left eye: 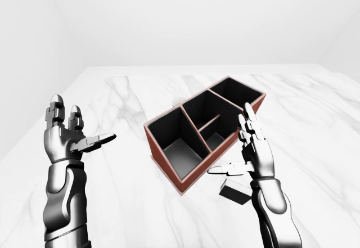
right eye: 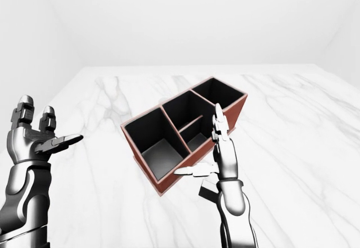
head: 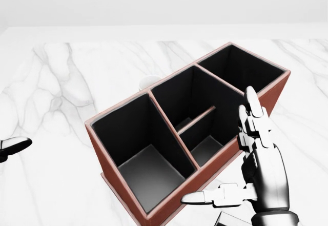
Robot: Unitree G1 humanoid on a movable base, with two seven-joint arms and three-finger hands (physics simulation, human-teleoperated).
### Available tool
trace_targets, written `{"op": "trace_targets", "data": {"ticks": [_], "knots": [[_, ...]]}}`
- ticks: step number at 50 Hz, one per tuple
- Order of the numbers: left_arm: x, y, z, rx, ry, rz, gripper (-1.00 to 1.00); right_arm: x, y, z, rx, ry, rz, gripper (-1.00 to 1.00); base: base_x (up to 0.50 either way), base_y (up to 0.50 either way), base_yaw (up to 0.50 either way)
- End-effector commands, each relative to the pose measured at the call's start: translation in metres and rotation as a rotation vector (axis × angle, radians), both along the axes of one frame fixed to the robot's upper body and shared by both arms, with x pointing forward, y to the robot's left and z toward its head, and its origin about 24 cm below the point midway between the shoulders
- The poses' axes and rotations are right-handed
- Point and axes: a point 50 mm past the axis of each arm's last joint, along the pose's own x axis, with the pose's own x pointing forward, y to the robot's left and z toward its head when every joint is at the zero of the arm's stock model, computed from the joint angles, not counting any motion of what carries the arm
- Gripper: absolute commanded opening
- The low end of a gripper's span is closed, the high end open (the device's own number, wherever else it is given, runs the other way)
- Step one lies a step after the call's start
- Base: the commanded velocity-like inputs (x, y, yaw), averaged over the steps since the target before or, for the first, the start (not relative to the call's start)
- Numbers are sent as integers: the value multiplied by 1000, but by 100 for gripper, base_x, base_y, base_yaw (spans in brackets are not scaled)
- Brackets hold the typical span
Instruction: Pick up the book and place it in the left compartment of the caddy.
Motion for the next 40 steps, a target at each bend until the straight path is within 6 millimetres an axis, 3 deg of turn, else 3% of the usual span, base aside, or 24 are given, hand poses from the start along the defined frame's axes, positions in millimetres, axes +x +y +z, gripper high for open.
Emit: {"op": "trace_targets", "data": {"ticks": [1,14,30,40], "knots": [[-2,0,-1,0,4,1,100,-1,0,-1,18,7,6,100,0,0,0],[-2,2,-2,-3,5,-1,100,-14,-4,3,13,-2,11,100,0,0,0],[-4,1,1,3,-7,2,100,-46,-24,45,-184,-151,-30,100,0,0,0],[-4,0,2,2,-13,4,100,-49,-23,33,-243,-69,-24,100,0,0,0]]}}
